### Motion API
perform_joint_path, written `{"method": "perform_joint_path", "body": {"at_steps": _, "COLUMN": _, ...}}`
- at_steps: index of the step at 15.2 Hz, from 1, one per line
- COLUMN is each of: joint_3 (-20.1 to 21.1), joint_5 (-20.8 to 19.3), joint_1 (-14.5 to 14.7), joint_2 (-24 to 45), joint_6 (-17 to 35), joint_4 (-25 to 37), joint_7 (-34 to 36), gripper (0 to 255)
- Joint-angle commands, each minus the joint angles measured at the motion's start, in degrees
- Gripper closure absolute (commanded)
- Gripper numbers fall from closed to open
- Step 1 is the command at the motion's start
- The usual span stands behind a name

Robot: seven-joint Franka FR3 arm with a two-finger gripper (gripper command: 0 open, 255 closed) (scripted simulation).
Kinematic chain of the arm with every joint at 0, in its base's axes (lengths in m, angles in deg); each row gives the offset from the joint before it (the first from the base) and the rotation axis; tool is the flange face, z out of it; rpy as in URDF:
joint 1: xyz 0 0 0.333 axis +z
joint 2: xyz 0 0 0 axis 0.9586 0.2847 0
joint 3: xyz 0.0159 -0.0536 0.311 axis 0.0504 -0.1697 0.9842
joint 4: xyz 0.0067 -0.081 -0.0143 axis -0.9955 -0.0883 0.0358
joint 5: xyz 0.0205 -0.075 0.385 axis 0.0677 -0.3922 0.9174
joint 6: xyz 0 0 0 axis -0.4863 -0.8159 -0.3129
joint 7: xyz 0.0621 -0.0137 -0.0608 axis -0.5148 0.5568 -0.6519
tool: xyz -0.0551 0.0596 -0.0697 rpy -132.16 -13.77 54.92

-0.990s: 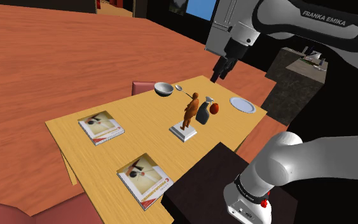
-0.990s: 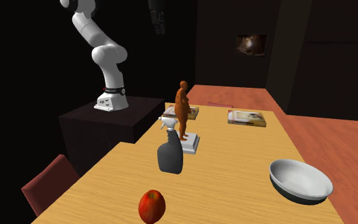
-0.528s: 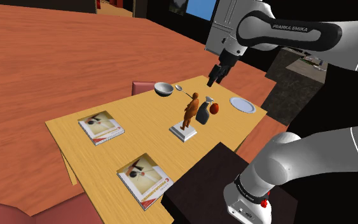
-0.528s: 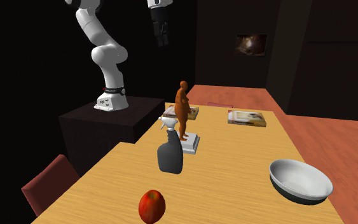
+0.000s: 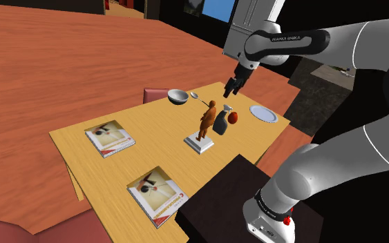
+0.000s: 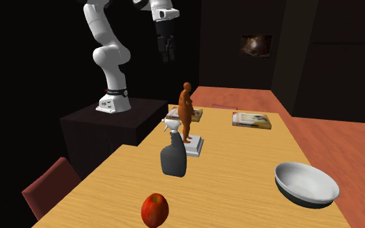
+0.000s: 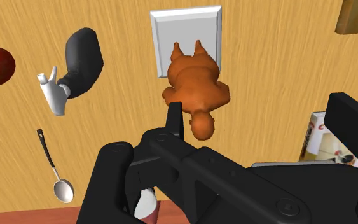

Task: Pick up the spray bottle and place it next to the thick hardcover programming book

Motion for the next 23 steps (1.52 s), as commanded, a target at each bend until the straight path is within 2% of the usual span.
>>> {"method": "perform_joint_path", "body": {"at_steps": 1, "joint_3": -1.67, "joint_5": 0.32, "joint_1": -0.27, "joint_2": 3.49, "joint_6": 2.55, "joint_4": 0.83, "joint_7": -1.84, "gripper": 0}}
{"method": "perform_joint_path", "body": {"at_steps": 6, "joint_3": -5.57, "joint_5": 2.90, "joint_1": -0.79, "joint_2": 13.12, "joint_6": 7.80, "joint_4": 4.57, "joint_7": -7.01, "gripper": 0}}
{"method": "perform_joint_path", "body": {"at_steps": 12, "joint_3": -8.83, "joint_5": 9.05, "joint_1": -2.33, "joint_2": 25.84, "joint_6": 12.19, "joint_4": 11.29, "joint_7": -14.36, "gripper": 0}}
{"method": "perform_joint_path", "body": {"at_steps": 19, "joint_3": -9.04, "joint_5": 17.51, "joint_1": -7.34, "joint_2": 41.28, "joint_6": 14.14, "joint_4": 22.31, "joint_7": -22.27, "gripper": 0}}
{"method": "perform_joint_path", "body": {"at_steps": 22, "joint_3": -8.27, "joint_5": 20.39, "joint_1": -10.29, "joint_2": 47.79, "joint_6": 14.07, "joint_4": 28.09, "joint_7": -24.63, "gripper": 0}}
{"method": "perform_joint_path", "body": {"at_steps": 23, "joint_3": -8.17, "joint_5": 20.48, "joint_1": -10.49, "joint_2": 48.11, "joint_6": 14.06, "joint_4": 28.40, "joint_7": -24.71, "gripper": 0}}
